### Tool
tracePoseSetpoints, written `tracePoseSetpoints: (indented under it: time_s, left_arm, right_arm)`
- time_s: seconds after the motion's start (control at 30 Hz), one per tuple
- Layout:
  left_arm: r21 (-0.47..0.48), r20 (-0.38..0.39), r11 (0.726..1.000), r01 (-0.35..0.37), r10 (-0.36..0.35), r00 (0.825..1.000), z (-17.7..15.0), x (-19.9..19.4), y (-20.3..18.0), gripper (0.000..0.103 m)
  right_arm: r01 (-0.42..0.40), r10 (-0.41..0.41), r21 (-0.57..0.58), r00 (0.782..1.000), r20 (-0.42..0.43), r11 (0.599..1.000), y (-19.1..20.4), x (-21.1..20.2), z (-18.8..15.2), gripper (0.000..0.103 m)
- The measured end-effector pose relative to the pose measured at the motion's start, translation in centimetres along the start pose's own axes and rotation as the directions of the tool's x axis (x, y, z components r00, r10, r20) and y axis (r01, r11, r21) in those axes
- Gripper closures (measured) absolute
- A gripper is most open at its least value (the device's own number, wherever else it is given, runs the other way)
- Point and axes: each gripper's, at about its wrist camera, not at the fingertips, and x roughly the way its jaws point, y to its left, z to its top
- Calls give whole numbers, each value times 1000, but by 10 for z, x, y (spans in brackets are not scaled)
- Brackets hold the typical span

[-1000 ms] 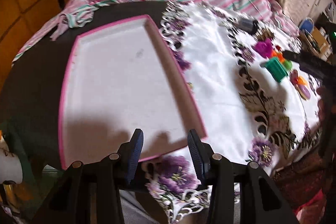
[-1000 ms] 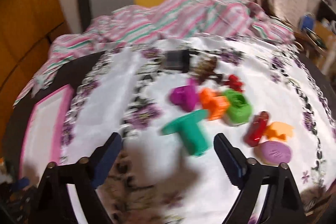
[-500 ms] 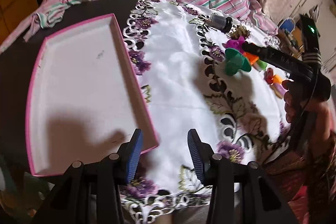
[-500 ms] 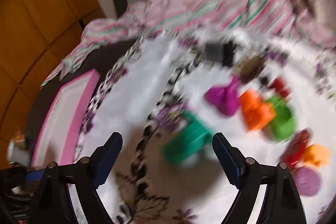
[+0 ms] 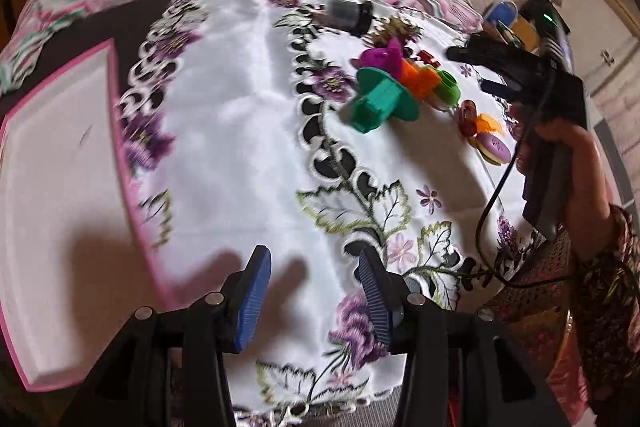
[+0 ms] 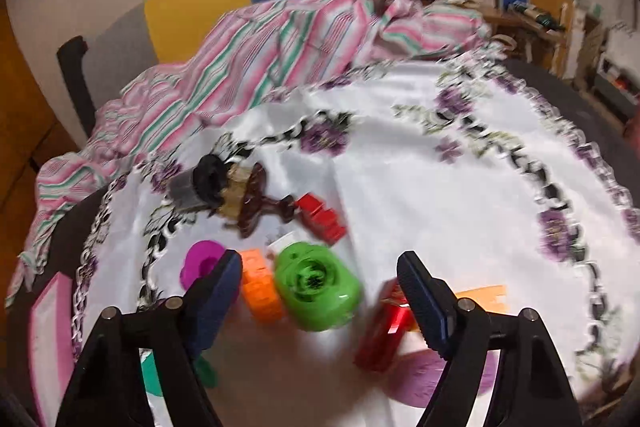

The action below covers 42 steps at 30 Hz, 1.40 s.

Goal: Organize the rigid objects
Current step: 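Move left gripper onto the teal plunger piece while right gripper approaches the green-white plug device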

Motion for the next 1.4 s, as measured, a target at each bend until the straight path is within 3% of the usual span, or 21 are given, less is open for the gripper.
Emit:
tracePoseSetpoints:
  time_s: [0.1,0.27,0.37,0.43,0.6,0.73,0.83,0.93,1.07,1.17,1.27,1.4]
  left_arm:
    - [21,-9,1000,6,-5,1000,10,11,-8,57]
    - [43,22,999,24,-25,999,24,16,-18,57]
    - [62,45,998,26,-29,999,32,18,-25,57]
    - [76,57,997,19,-23,998,38,21,-30,57]
    - [120,106,993,-23,10,994,55,25,-41,57]
    - [108,121,994,31,-44,992,72,32,-42,57]
    - [142,125,989,43,-62,990,80,39,-49,57]
    - [193,118,981,5,-28,993,86,53,-58,57]
    - [220,107,975,-1,-23,994,91,69,-61,57]
    - [242,113,970,-18,-9,994,93,78,-65,57]
    - [276,118,960,-54,22,993,94,85,-70,59]
    - [286,85,956,-65,43,995,92,97,-70,70]
  right_arm:
    - [50,-54,-81,997,-50,995,13,18,0,29]
    - [53,-57,-55,996,-73,997,5,30,4,34]
    - [-63,65,23,991,-119,998,-2,36,4,33]
    - [-81,84,26,988,-132,996,0,36,3,34]
    - [-19,20,12,995,-95,1000,-1,28,5,36]
    - [7,-5,25,997,-73,1000,-9,25,9,36]
    - [8,-11,-25,993,-121,1000,-1,33,6,36]
    - [-35,26,-49,987,-161,998,8,41,3,36]
    - [-28,12,-80,981,-192,996,14,50,-3,37]
    - [-20,2,-96,982,-189,995,15,51,-6,47]
    - [-26,4,-111,982,-190,993,17,49,-7,48]
    - [-39,20,-103,983,-181,994,17,47,-6,48]
